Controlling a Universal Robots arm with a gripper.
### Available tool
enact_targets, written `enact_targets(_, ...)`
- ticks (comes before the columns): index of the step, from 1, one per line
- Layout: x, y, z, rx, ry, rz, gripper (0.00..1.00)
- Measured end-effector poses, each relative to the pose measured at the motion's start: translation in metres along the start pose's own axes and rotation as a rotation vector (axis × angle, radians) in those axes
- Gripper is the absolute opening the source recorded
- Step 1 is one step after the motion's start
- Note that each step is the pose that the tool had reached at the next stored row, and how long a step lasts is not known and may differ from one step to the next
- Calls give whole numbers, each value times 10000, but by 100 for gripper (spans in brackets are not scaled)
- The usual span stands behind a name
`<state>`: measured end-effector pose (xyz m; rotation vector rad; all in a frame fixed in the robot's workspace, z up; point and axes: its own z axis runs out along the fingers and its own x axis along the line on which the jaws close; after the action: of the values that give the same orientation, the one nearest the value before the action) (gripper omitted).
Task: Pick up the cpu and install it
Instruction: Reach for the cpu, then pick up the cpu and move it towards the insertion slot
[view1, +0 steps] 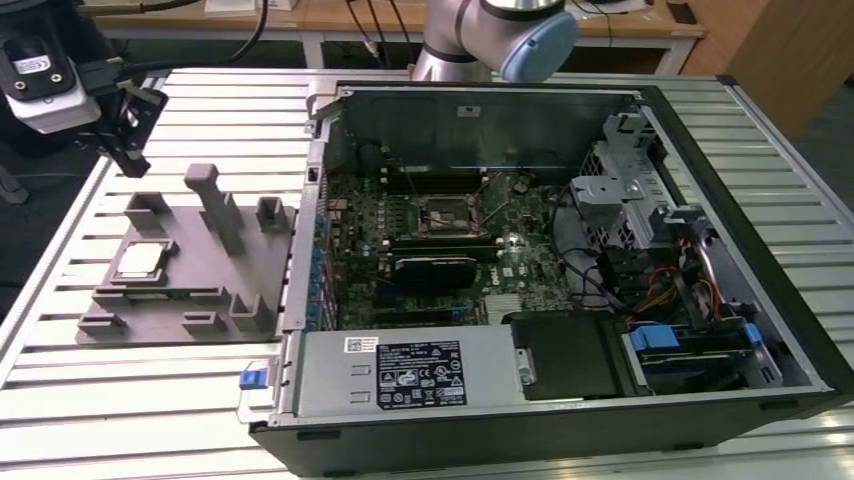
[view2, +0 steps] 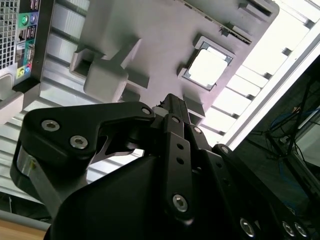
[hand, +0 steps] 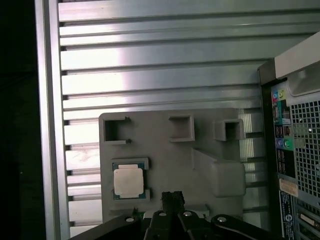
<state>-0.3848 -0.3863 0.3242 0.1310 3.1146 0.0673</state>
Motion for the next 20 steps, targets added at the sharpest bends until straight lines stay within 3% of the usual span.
enact_targets(6,51,11,59,0,0,1,11)
enact_targets(20,61,-15,93,0,-1,-1,11)
